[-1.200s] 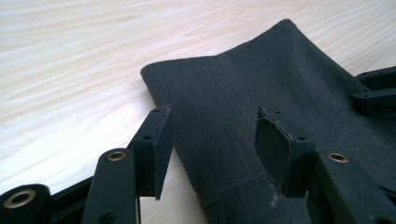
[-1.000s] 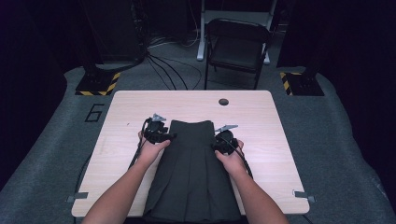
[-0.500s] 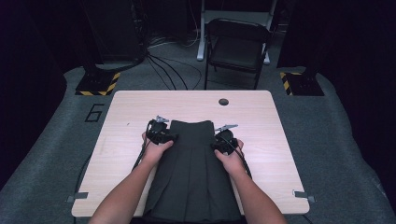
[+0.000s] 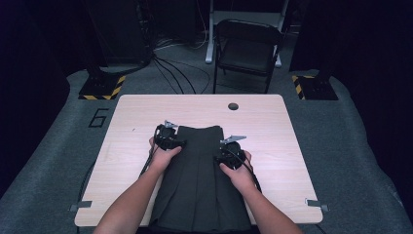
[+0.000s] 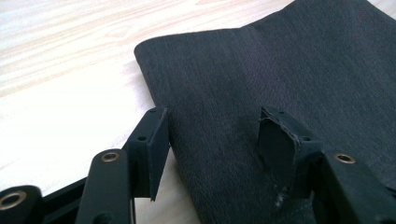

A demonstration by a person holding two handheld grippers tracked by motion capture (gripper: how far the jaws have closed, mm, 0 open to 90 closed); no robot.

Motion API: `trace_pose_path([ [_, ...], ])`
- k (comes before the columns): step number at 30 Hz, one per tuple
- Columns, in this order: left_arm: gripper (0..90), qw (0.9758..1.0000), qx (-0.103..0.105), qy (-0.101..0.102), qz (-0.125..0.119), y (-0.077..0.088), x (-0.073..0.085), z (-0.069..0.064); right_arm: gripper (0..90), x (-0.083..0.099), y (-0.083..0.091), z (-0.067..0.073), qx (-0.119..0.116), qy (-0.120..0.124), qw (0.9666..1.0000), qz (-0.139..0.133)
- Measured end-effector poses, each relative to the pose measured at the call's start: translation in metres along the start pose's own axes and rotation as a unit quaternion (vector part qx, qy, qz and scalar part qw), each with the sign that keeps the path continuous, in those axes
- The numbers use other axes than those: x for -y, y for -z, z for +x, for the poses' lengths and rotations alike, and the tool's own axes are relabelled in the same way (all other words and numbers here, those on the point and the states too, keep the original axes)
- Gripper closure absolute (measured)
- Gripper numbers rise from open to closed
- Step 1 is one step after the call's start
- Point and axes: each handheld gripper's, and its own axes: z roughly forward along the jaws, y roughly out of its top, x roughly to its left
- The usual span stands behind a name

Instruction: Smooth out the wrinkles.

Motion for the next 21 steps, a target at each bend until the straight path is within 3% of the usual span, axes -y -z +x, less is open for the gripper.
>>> trace_pose_path([
  [5,41.5,1.0000,0.000,-0.008,-0.002,-0.003,-0.005,0.001,65.6,0.009,-0.007,-0.001,0.014,-0.003,0.9999,0.008],
  [7,41.6,1.0000,0.001,0.002,-0.004,-0.004,-0.005,0.003,66.3,0.010,-0.008,0.001,0.018,0.008,0.9997,0.012],
  [9,41.5,0.9999,0.000,0.013,-0.005,-0.007,-0.005,0.006,66.5,0.013,-0.010,0.007,0.035,0.038,0.9986,0.007],
  [11,41.5,0.9999,-0.003,0.012,-0.003,-0.007,-0.004,0.007,66.5,0.013,-0.009,0.006,0.036,0.043,0.9984,0.009],
  [17,41.2,0.9998,0.001,0.021,-0.001,-0.013,-0.004,0.009,67.0,0.013,-0.009,0.005,0.033,0.031,0.9989,0.005],
  [18,41.2,0.9995,0.003,0.030,-0.001,-0.014,-0.004,0.008,67.0,0.013,-0.009,0.005,0.033,0.031,0.9989,0.005],
  [21,40.8,0.9997,0.005,0.026,0.002,-0.019,-0.005,0.006,67.3,0.013,-0.009,0.004,0.029,0.030,0.9991,0.006],
])
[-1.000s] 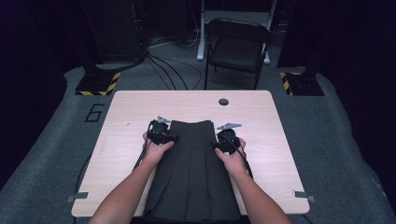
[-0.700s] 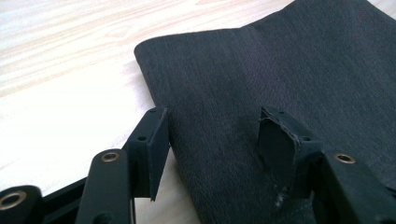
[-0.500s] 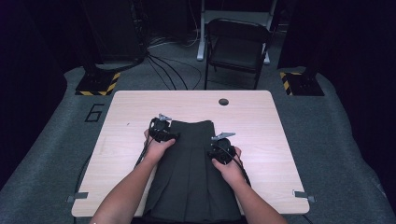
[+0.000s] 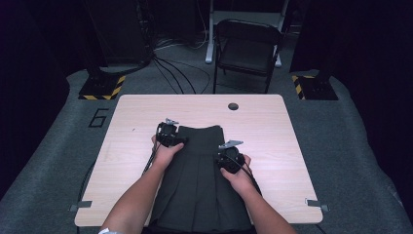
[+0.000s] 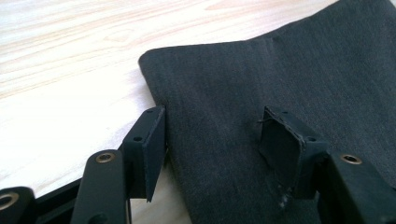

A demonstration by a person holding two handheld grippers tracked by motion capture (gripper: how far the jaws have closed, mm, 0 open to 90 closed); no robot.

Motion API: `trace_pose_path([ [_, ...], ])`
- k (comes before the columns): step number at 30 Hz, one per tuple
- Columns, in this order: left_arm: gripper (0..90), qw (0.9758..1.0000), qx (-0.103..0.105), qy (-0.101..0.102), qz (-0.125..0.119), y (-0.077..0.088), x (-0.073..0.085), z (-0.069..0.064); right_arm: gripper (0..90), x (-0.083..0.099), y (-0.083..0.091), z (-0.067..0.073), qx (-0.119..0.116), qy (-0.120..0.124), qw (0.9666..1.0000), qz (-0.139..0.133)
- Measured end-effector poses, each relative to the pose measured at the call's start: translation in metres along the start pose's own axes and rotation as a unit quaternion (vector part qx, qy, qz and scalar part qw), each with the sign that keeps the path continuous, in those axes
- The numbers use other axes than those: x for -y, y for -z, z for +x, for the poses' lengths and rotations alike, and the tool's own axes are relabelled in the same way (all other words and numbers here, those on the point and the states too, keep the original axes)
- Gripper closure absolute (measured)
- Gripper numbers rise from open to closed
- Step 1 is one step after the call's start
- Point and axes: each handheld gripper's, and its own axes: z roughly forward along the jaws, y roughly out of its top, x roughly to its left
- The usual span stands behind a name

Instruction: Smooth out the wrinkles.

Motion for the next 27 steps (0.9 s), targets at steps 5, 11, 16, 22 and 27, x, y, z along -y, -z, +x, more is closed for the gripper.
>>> trace_pose_path([
  [5,39.6,1.0000,0.004,0.004,0.004,-0.004,0.000,0.004,67.6,0.001,0.000,-0.002,-0.006,-0.009,0.9999,-0.005],
  [11,38.1,1.0000,0.001,0.004,0.004,-0.006,-0.001,0.000,67.5,0.002,0.000,-0.002,-0.006,-0.010,0.9999,-0.007],
  [16,42.0,0.9999,0.012,0.004,0.004,-0.003,-0.004,-0.001,67.5,0.002,0.000,-0.002,-0.005,-0.010,0.9999,-0.006],
  [22,58.2,1.0000,0.007,0.005,0.001,0.004,-0.008,0.001,67.5,0.001,0.000,-0.002,-0.006,-0.019,0.9998,-0.005],
  [27,69.3,1.0000,-0.004,0.002,-0.006,0.007,-0.010,0.000,67.6,0.001,0.001,-0.002,-0.010,-0.020,0.9998,-0.002],
])
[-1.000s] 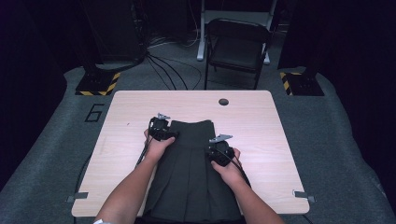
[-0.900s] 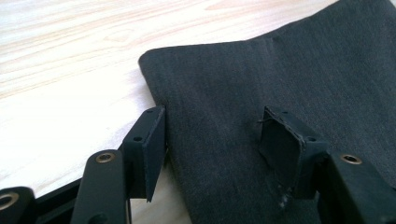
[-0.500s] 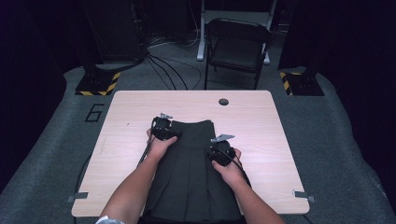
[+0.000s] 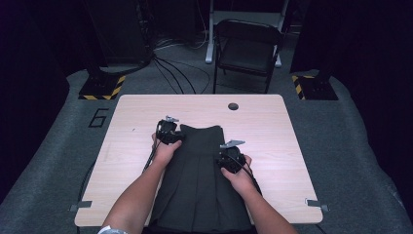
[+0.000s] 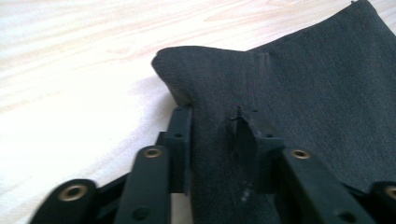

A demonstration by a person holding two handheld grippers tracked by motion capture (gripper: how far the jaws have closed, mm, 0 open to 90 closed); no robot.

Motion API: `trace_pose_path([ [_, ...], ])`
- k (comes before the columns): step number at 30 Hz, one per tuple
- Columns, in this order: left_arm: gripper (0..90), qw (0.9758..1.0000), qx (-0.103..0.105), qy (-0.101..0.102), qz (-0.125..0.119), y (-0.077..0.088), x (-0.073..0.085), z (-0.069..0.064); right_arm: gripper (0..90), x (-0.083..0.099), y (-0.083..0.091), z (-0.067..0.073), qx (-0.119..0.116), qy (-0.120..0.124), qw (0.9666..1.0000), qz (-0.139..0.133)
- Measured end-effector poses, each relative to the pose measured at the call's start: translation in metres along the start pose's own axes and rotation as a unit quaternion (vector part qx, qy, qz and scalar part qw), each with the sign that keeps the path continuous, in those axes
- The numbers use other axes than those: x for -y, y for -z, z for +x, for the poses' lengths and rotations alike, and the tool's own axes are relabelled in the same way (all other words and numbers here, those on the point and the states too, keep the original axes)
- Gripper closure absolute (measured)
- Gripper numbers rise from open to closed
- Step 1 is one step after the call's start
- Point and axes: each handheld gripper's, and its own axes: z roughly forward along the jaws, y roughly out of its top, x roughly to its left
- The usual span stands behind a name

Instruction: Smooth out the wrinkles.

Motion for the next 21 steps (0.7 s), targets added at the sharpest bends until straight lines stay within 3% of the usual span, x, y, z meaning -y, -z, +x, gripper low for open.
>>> trace_pose_path([
  [2,75.6,1.0000,0.002,0.002,-0.002,0.002,-0.001,0.000,67.6,0.000,0.000,-0.001,0.000,0.009,1.0000,-0.003],
  [4,80.2,1.0000,0.003,-0.007,0.003,0.005,-0.002,0.000,67.5,0.000,0.000,-0.001,0.000,0.003,1.0000,-0.002],
  [6,82.4,1.0000,0.002,0.000,-0.007,0.005,-0.002,-0.003,67.5,0.000,0.000,0.000,0.000,-0.001,1.0000,-0.001],
  [7,83.4,0.9999,0.005,-0.009,-0.003,0.007,-0.003,-0.002,67.5,0.000,0.000,0.000,0.000,0.000,1.0000,-0.001],
  [14,85.4,0.9997,0.006,-0.013,-0.019,0.015,-0.006,-0.006,66.8,0.002,0.000,-0.001,-0.001,0.013,0.9998,-0.011],
  [21,85.7,0.9993,0.009,-0.014,-0.034,0.022,-0.009,-0.009,55.3,-0.007,0.004,-0.001,-0.017,-0.014,0.9997,0.002],
])
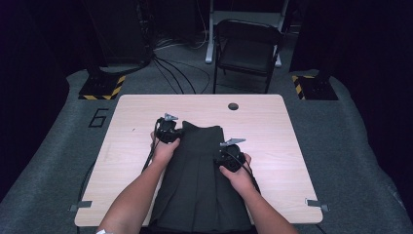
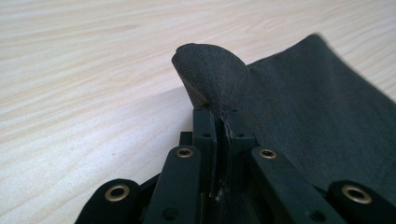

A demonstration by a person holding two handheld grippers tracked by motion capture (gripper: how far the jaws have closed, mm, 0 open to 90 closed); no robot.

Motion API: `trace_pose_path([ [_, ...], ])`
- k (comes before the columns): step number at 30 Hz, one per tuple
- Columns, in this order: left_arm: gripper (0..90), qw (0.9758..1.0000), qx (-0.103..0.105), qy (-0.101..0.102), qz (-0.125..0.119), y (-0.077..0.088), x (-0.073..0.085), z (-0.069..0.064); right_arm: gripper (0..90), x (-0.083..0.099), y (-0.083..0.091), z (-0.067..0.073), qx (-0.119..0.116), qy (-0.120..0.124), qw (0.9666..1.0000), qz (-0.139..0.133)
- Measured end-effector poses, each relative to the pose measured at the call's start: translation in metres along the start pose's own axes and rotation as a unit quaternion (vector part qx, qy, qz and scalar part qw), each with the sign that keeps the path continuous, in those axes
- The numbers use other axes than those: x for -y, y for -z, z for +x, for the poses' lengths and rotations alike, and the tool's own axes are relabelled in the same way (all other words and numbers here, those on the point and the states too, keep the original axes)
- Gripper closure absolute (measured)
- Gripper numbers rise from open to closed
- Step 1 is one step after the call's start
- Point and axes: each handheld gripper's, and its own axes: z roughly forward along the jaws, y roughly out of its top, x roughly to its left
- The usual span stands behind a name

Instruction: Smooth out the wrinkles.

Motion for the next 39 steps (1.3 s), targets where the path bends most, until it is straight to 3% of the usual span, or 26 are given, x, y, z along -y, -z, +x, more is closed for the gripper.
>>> trace_pose_path([
  [4,85.8,1.0000,0.006,-0.003,-0.007,0.007,-0.003,-0.001,52.0,-0.009,0.011,0.007,0.005,0.005,0.9995,-0.030],
  [5,85.8,0.9999,0.005,-0.002,-0.010,0.007,-0.003,-0.001,50.3,-0.010,0.013,0.010,-0.007,0.010,0.9994,-0.034],
  [6,85.8,0.9999,0.007,-0.004,-0.008,0.009,-0.004,-0.001,49.3,-0.011,0.014,0.015,-0.017,0.004,0.9994,-0.031],
  [8,85.8,0.9998,0.007,0.000,-0.017,0.010,-0.004,-0.003,48.0,-0.009,0.013,0.025,-0.027,0.026,0.9991,-0.019],
  [11,85.9,0.9998,0.009,-0.006,-0.018,0.013,-0.006,-0.003,48.0,-0.001,0.009,0.034,-0.013,0.054,0.9985,-0.002],
  [12,85.9,0.9997,0.008,-0.010,-0.020,0.014,-0.006,-0.003,48.0,0.002,0.008,0.033,-0.008,0.053,0.9985,0.002],
  [13,85.9,0.9997,0.010,-0.002,-0.021,0.014,-0.006,-0.005,48.0,0.006,0.007,0.031,-0.004,0.041,0.9991,0.004],
  [16,85.9,0.9996,0.010,-0.011,-0.026,0.016,-0.010,-0.006,47.8,0.014,0.005,0.023,-0.011,0.013,0.9998,0.014],
  [22,86.1,0.9985,0.022,-0.027,-0.042,0.026,-0.021,-0.015,47.8,0.015,0.003,0.020,-0.008,0.012,0.9998,0.010],
  [29,86.1,0.9970,0.019,-0.054,-0.052,0.034,-0.035,-0.022,47.5,0.011,0.007,0.021,-0.006,0.005,0.9999,-0.008],
  [33,86.1,0.9962,0.015,-0.060,-0.061,0.040,-0.045,-0.022,47.6,0.006,0.013,0.022,-0.014,0.011,0.9995,-0.028],
  [36,86.1,0.9957,0.013,-0.055,-0.073,0.045,-0.051,-0.021,47.7,0.003,0.014,0.026,-0.018,0.011,0.9993,-0.029],
  [39,86.1,0.9949,0.017,-0.064,-0.077,0.051,-0.055,-0.022,47.5,0.001,0.011,0.029,-0.021,0.013,0.9993,-0.027],
])
